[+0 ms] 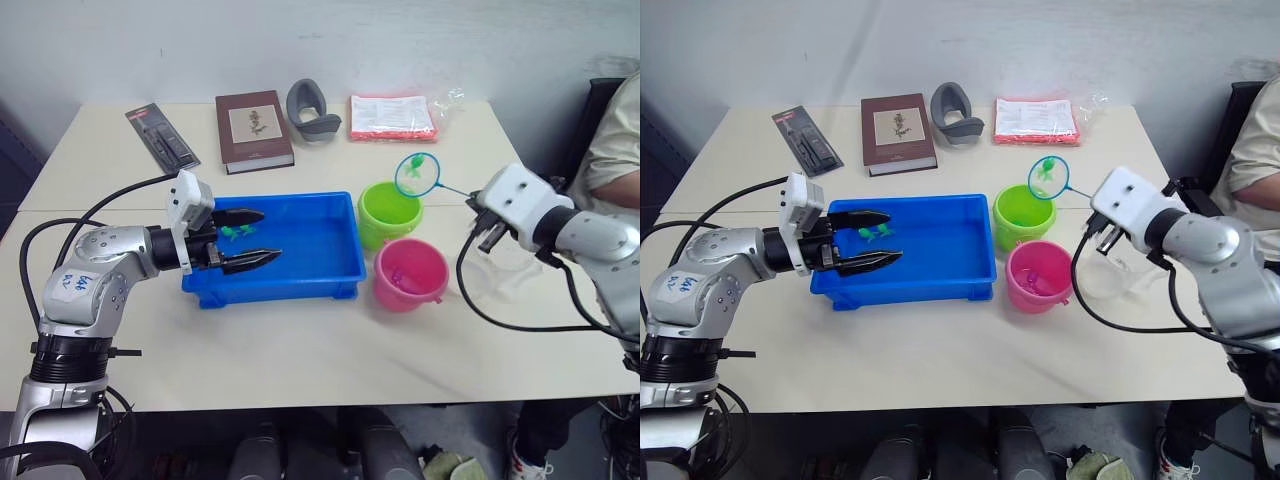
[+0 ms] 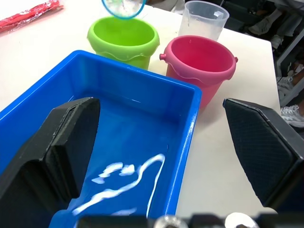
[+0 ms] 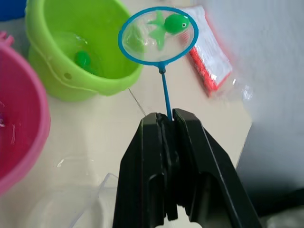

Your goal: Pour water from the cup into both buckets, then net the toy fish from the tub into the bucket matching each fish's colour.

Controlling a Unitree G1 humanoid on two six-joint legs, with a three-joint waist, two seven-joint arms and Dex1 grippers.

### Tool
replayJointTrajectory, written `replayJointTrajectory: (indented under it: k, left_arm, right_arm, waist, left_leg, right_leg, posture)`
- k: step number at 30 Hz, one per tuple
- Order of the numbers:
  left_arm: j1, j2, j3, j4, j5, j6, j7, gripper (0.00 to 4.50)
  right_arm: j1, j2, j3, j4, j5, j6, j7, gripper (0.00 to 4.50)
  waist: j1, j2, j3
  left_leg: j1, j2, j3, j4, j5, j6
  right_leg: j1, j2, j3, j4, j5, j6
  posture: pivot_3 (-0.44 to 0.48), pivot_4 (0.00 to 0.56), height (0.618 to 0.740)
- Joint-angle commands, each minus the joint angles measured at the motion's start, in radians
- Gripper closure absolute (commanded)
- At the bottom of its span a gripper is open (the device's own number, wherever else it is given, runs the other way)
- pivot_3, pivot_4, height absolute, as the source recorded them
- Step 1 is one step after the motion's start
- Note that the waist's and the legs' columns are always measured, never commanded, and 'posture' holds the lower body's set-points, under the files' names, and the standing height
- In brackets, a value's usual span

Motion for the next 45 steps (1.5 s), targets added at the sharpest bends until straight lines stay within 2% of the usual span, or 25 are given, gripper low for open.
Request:
replayJointTrajectory:
  k: [1, 5, 8, 14, 18, 23, 24, 27, 29, 35, 37, 41, 45]
  left_arm:
    - [-0.011, 0.006, 0.022, -0.007, -0.001, -0.011, -0.005, 0.03]
    - [-0.009, 0.012, 0.027, -0.005, 0.001, -0.012, -0.006, 0.03]
    - [-0.010, 0.015, 0.028, -0.006, 0.001, -0.010, -0.008, 0.03]
    - [-0.017, 0.017, 0.023, 0.001, 0.006, -0.009, -0.012, 0.03]
    - [-0.026, 0.022, 0.024, 0.002, 0.003, -0.001, -0.016, 0.03]
    - [-0.023, 0.029, 0.028, 0.002, 0.005, -0.001, -0.016, 0.03]
    - [-0.015, 0.035, 0.031, -0.002, 0.004, 0.004, -0.016, 0.03]
    - [0.029, 0.069, 0.056, -0.010, -0.003, 0.019, -0.021, 0.03]
    - [0.062, 0.091, 0.082, -0.015, -0.009, 0.023, -0.021, 0.03]
    - [0.305, 0.186, 0.279, -0.078, -0.029, 0.062, -0.010, 0.03]
    - [0.385, 0.205, 0.351, -0.122, -0.046, 0.088, -0.005, 0.03]
    - [0.483, 0.207, 0.450, -0.195, -0.070, 0.126, 0.020, 0.03]
    - [0.537, 0.194, 0.504, -0.237, -0.092, 0.151, 0.044, 0.03]
  right_arm:
    - [-0.016, -0.062, 0.033, 0.053, -0.217, -0.276, -0.038, 4.50]
    - [-0.069, -0.119, 0.053, 0.143, -0.418, -0.497, -0.112, 4.50]
    - [-0.101, -0.126, 0.056, 0.179, -0.488, -0.590, -0.129, 4.50]
    - [-0.097, -0.130, 0.068, 0.206, -0.546, -0.747, -0.105, 4.50]
    - [-0.228, -0.123, 0.052, 0.369, -0.626, -0.747, -0.141, 4.50]
    - [-0.278, -0.091, 0.065, 0.404, -0.628, -0.817, -0.133, 4.50]
    - [-0.280, -0.063, 0.050, 0.408, -0.568, -0.808, -0.112, 4.50]
    - [-0.256, 0.049, 0.014, 0.351, -0.298, -0.697, 0.041, 4.50]
    - [-0.250, 0.105, 0.007, 0.288, -0.187, -0.592, 0.130, 4.50]
    - [-0.283, 0.343, 0.069, 0.084, 0.112, 0.110, 0.336, 4.50]
    - [-0.296, 0.386, 0.095, 0.064, 0.171, 0.295, 0.376, 4.50]
    - [-0.356, 0.450, 0.126, 0.103, 0.261, 0.543, 0.429, 4.50]
    - [-0.450, 0.517, 0.194, 0.259, 0.233, 0.603, 0.440, 4.50]
  waist:
    - [0.001, 0.000, 0.000]
    - [0.001, 0.000, 0.000]
    - [-0.001, 0.000, 0.000]
    - [0.001, 0.000, 0.000]
    - [-0.002, 0.000, 0.000]
    - [-0.003, 0.000, 0.000]
    - [-0.003, 0.000, 0.000]
    - [-0.009, 0.000, 0.000]
    - [-0.015, 0.000, 0.000]
    - [-0.026, 0.000, 0.000]
    - [-0.025, 0.000, 0.000]
    - [-0.002, 0.000, 0.000]
    - [-0.001, 0.000, 0.000]
  left_leg:
    - [0.000, 0.000, 0.000, 0.001, 0.000, 0.000]
    - [-0.001, 0.000, 0.000, 0.003, 0.000, -0.001]
    - [0.000, 0.000, 0.001, 0.004, 0.001, -0.002]
    - [-0.001, 0.000, 0.001, 0.005, 0.001, -0.002]
    - [0.000, 0.000, 0.002, 0.006, 0.001, -0.002]
    - [0.001, 0.001, 0.002, 0.006, 0.001, -0.002]
    - [0.000, 0.001, 0.003, 0.006, 0.001, -0.002]
    - [0.001, 0.001, 0.003, 0.007, 0.001, -0.003]
    - [0.001, 0.001, 0.003, 0.007, 0.001, -0.003]
    - [0.001, 0.002, 0.001, 0.007, 0.001, -0.002]
    - [0.001, 0.003, 0.000, 0.007, 0.000, 0.000]
    - [-0.001, 0.001, -0.003, 0.007, -0.001, 0.002]
    - [-0.001, 0.000, -0.004, 0.007, -0.002, 0.003]
  right_leg:
    - [0.000, 0.000, 0.000, 0.000, 0.000, 0.000]
    - [0.000, 0.000, 0.001, 0.000, 0.000, 0.001]
    - [0.000, 0.000, 0.001, 0.001, 0.001, 0.001]
    - [0.000, 0.000, 0.001, 0.002, 0.001, 0.001]
    - [0.000, 0.000, 0.002, 0.003, 0.001, 0.001]
    - [0.001, 0.001, 0.002, 0.002, 0.001, 0.002]
    - [0.001, 0.000, 0.003, 0.002, 0.001, 0.002]
    - [0.001, 0.000, 0.003, 0.003, 0.001, 0.002]
    - [0.001, 0.001, 0.003, 0.004, 0.001, 0.002]
    - [0.001, -0.001, 0.001, 0.009, 0.002, 0.001]
    - [0.000, -0.002, 0.001, 0.010, 0.002, 0.000]
    - [0.000, -0.005, -0.003, 0.009, 0.001, -0.001]
    - [0.001, -0.006, -0.004, 0.005, 0.001, -0.002]
  posture:
    - [0.000, 0.150, 0.740]
    - [0.000, 0.150, 0.740]
    - [0.000, 0.150, 0.740]
    - [0.000, 0.150, 0.740]
    - [0.000, 0.150, 0.740]
    - [0.000, 0.150, 0.740]
    - [0.000, 0.150, 0.740]
    - [0.000, 0.150, 0.740]
    - [0.000, 0.150, 0.740]
    - [0.000, 0.150, 0.740]
    - [0.000, 0.150, 0.740]
    - [0.000, 0.150, 0.740]
    - [0.000, 0.150, 0.740]
